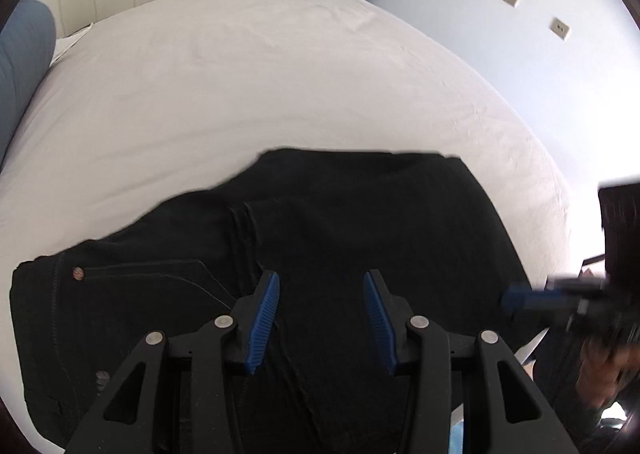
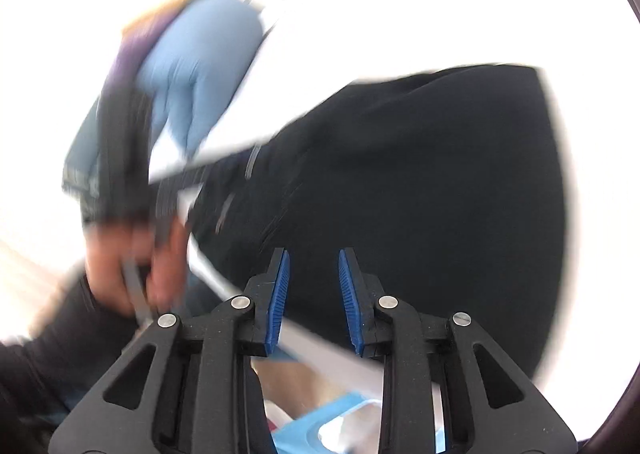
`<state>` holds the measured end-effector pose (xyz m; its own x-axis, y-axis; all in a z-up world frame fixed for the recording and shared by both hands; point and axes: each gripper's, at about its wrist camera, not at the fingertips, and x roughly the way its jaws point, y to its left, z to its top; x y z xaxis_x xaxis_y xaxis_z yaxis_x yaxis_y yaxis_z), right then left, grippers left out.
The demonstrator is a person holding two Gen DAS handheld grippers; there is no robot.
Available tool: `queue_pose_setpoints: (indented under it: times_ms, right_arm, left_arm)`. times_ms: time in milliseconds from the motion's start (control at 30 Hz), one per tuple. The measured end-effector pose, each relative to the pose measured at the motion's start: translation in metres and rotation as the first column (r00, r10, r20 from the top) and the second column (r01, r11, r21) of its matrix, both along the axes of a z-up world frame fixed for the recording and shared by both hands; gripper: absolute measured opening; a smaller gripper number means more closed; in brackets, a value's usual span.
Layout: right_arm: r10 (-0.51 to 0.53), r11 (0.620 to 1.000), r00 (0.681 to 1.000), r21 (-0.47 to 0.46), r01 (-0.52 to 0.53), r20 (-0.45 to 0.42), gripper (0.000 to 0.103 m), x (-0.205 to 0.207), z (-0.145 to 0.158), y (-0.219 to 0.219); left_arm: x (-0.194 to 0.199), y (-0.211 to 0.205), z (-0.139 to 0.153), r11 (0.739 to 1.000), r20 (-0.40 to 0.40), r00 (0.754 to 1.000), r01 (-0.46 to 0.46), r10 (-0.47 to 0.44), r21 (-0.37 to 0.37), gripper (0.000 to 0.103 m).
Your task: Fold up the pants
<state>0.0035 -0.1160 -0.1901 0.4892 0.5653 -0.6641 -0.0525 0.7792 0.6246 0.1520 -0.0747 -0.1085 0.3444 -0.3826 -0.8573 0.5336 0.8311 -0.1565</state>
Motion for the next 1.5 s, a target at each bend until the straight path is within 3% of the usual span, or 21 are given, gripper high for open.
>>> queue_pose_setpoints:
  times_ms: [100,267,400,433,467,533,667,733,900,1133,1167,1233,1300,1400,1500]
  right_arm:
    - [-0.021,0.99,1.0,0.139,0.021,-0.002,0.02,0.02,0.006,-0.053]
    - [-0.004,0.959,0.998,0.284,0.023,-0.064,0.021,0.073,-0.009,-0.104]
    - [-0.031,0.943,0.99,0.324,0.075,-0.14,0.021,0.13,-0.028,-0.123]
    - [-0.037,0.951,0.983,0.297,0.09,-0.179,0.02,0.14,-0.04,-0.133]
    - [-0.043,0.959,0.973,0.263,0.103,-0.227,0.014,0.15,-0.045,-0.143]
    - [-0.048,0.95,0.97,0.29,0.119,-0.24,0.01,0.16,-0.058,-0.162]
    - [-0.012,0.943,0.972,0.32,0.088,-0.233,0.01,0.138,-0.069,-0.165]
    - [0.026,0.946,0.972,0.32,0.051,-0.231,0.01,0.105,-0.062,-0.162]
    - [0.085,0.954,0.97,0.299,-0.014,-0.227,0.01,0.041,-0.058,-0.116]
    - [0.095,0.958,0.964,0.287,-0.021,-0.247,0.01,-0.024,-0.056,-0.077]
    - [0.112,0.96,0.957,0.277,-0.034,-0.268,0.01,-0.031,-0.057,-0.069]
    - [0.152,0.981,0.926,0.169,-0.098,-0.345,0.01,-0.046,-0.067,-0.05]
    - [0.186,0.982,0.907,0.108,-0.156,-0.378,0.017,-0.059,-0.068,-0.042]
    - [0.239,0.959,0.944,0.207,-0.193,-0.227,0.016,-0.065,-0.027,-0.04]
    - [0.216,0.948,0.974,0.254,-0.192,-0.071,0.016,-0.041,0.018,-0.048]
  left_arm:
    - [-0.014,-0.009,-0.034,0.999,-0.072,0.997,-0.002,0.005,0.04,0.043]
    - [-0.025,-0.011,-0.043,0.997,-0.014,0.999,-0.044,0.045,0.066,0.044]
    - [-0.024,-0.02,-0.048,0.995,-0.01,0.998,-0.066,0.067,0.08,0.044]
    - [-0.024,-0.022,-0.049,0.995,-0.011,0.998,-0.065,0.066,0.078,0.044]
    - [-0.023,-0.025,-0.05,0.995,-0.01,0.998,-0.06,0.061,0.078,0.044]
    - [-0.021,-0.026,-0.051,0.996,-0.005,0.999,-0.046,0.047,0.079,0.044]
    - [-0.022,-0.018,-0.054,0.997,-0.002,1.0,-0.027,0.027,0.072,0.044]
    - [-0.02,-0.01,-0.054,0.997,0.002,1.0,-0.021,0.021,0.068,0.044]
    - [-0.034,-0.003,-0.056,0.998,0.007,1.0,-0.019,0.019,0.067,0.044]
    - [-0.041,-0.005,-0.058,0.998,0.012,1.0,-0.024,0.023,0.059,0.044]
    - [-0.041,-0.005,-0.057,0.998,0.013,1.0,-0.025,0.024,0.058,0.044]
    - [-0.042,-0.004,-0.057,0.998,0.016,1.0,-0.027,0.026,0.052,0.044]
    - [-0.044,-0.002,-0.055,0.999,0.017,0.999,-0.028,0.027,0.047,0.044]
    - [-0.047,0.001,-0.056,0.999,0.02,0.999,-0.033,0.032,0.039,0.044]
    - [-0.048,0.005,-0.06,0.999,0.023,0.999,-0.033,0.032,0.032,0.044]
